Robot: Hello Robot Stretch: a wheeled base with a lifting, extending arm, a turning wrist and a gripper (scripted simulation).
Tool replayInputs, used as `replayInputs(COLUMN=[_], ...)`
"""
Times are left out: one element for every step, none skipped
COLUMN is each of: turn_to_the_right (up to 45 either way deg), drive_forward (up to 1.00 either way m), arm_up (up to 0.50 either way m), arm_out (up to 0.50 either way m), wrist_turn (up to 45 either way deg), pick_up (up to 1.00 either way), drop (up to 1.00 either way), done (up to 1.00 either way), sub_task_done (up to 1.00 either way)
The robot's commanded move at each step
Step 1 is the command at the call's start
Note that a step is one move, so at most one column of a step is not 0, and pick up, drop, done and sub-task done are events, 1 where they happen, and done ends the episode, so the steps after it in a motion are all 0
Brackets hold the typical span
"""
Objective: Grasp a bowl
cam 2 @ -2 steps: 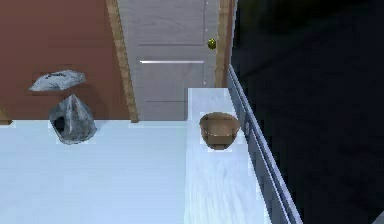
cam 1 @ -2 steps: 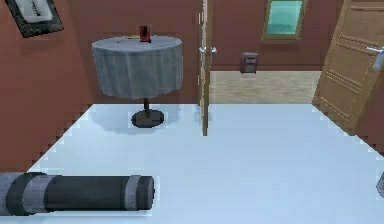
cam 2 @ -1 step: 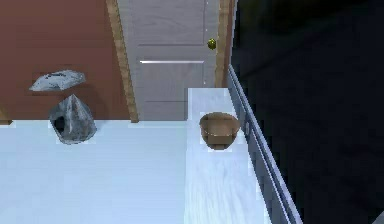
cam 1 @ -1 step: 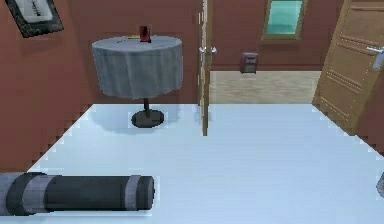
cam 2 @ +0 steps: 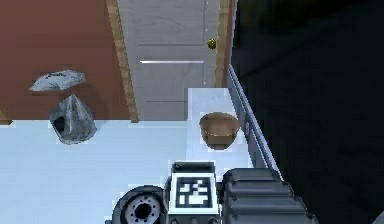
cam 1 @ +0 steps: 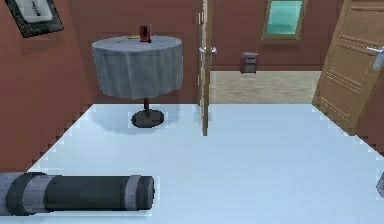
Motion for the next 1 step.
replayInputs(turn_to_the_right=[0.0], drive_forward=[0.0], arm_up=[0.0], arm_out=[0.44], wrist_turn=[0.0], pick_up=[0.0], drop=[0.0], done=[0.0], sub_task_done=[0.0])
